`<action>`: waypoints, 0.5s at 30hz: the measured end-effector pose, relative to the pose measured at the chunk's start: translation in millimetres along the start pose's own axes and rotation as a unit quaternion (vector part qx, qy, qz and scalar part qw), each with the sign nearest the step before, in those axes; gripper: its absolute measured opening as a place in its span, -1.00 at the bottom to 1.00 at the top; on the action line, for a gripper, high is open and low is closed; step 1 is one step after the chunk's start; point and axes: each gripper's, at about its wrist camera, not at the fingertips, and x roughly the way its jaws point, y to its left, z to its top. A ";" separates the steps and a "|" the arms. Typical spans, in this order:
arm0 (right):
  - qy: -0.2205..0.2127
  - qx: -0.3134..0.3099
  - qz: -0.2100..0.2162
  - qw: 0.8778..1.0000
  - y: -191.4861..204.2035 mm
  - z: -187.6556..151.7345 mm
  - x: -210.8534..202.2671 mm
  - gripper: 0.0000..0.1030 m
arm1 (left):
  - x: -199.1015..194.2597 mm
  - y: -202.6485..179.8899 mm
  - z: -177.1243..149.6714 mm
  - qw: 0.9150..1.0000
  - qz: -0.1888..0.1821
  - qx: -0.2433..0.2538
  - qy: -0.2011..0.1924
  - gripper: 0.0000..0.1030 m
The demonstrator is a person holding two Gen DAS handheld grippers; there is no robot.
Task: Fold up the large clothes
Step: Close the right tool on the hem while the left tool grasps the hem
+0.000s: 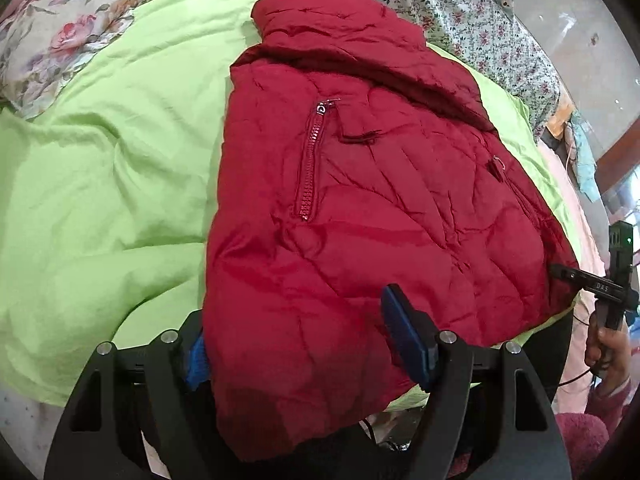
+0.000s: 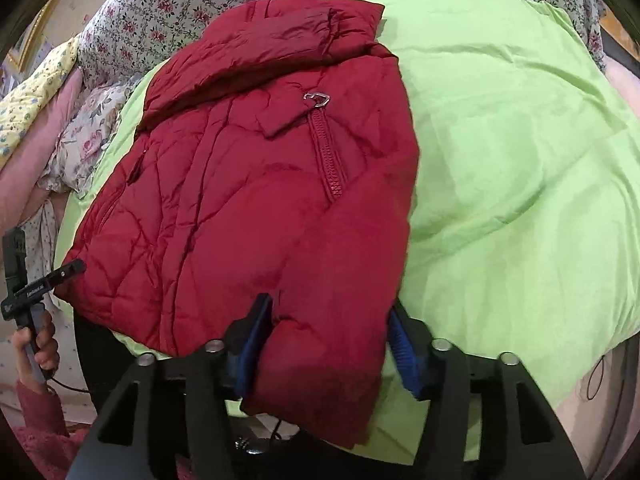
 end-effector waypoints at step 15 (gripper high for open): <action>-0.019 -0.004 0.026 0.999 -4.5 -7.3 -7.8 -0.31 | -0.9 -15.0 -7.4 0.999 -0.015 0.035 -0.008 -0.49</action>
